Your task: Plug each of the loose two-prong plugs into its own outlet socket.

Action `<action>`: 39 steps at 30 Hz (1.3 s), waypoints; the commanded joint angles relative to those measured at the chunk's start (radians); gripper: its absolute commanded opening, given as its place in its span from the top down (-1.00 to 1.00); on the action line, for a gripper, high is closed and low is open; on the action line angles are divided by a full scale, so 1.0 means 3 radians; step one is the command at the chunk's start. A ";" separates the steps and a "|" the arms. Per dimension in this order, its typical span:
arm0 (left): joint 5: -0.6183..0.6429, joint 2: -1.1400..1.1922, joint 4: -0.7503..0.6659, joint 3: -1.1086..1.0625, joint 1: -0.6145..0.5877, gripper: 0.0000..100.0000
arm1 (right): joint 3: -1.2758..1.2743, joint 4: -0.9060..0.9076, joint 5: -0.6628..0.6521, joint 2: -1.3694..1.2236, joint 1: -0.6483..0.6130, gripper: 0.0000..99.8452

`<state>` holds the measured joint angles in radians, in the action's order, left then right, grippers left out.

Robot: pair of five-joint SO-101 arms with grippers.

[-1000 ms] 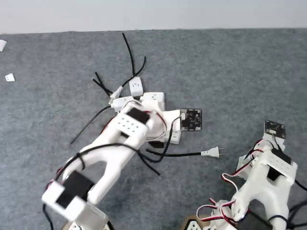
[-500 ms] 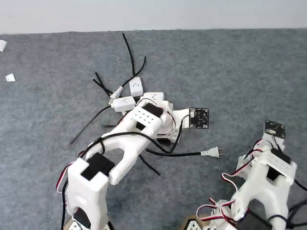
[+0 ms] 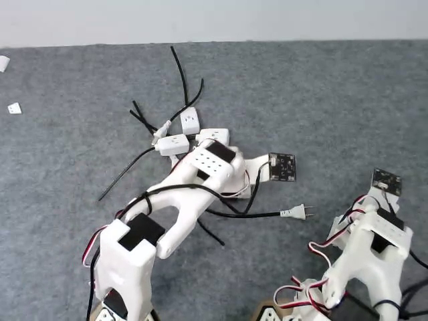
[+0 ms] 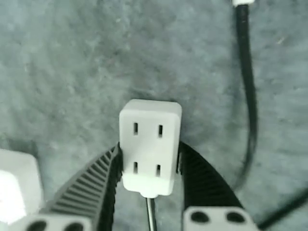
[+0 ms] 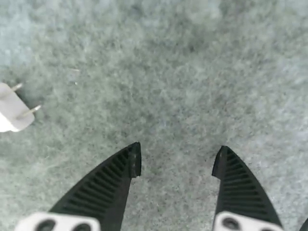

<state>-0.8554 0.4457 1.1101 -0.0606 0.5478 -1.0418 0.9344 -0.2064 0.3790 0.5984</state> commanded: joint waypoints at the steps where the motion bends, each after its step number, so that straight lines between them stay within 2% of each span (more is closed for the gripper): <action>1: 0.0389 -0.0169 0.0471 0.0417 -0.0010 0.97 | 0.0020 -0.0074 0.0036 0.0120 -0.0038 0.67; 4: 0.0844 -0.0363 0.0834 0.0688 -0.0020 0.97 | 0.0010 -0.0084 0.0036 0.0130 -0.0038 0.82; 8: 0.1703 -0.0696 0.1233 0.1051 -0.0020 0.97 | 0.0010 -0.0084 0.0036 0.0130 -0.0043 0.82; 12: 0.2378 -0.1079 0.1647 0.1312 -0.0128 0.97 | 0.0010 -0.0084 0.0036 0.0125 -0.0136 0.82; 17: 0.2721 -0.1565 0.2153 0.1332 -0.0256 0.97 | 0.0010 -0.0084 0.0036 0.0115 -0.0141 0.82; 26: 0.2731 -0.2169 0.2066 0.0918 -0.1100 0.97 | 0.0010 -0.0084 0.0036 0.0110 -0.0141 0.82; 30: 0.3064 -0.2189 0.1990 0.0596 -0.1371 0.97 | 0.0010 -0.0084 0.0036 0.0110 -0.0141 0.82; 36: 0.3713 -0.2215 0.1442 -0.0401 -0.1366 0.97 | 0.0010 -0.0084 0.0036 0.0105 -0.0141 0.82; 39: 0.4040 -0.2220 0.1095 -0.0908 -0.1151 0.97 | 0.0010 -0.0084 0.0036 0.0105 -0.0141 0.82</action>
<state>0.2647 -0.1788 1.5505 -0.2325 0.1519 -1.0418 0.9252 -0.2064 0.3790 0.5677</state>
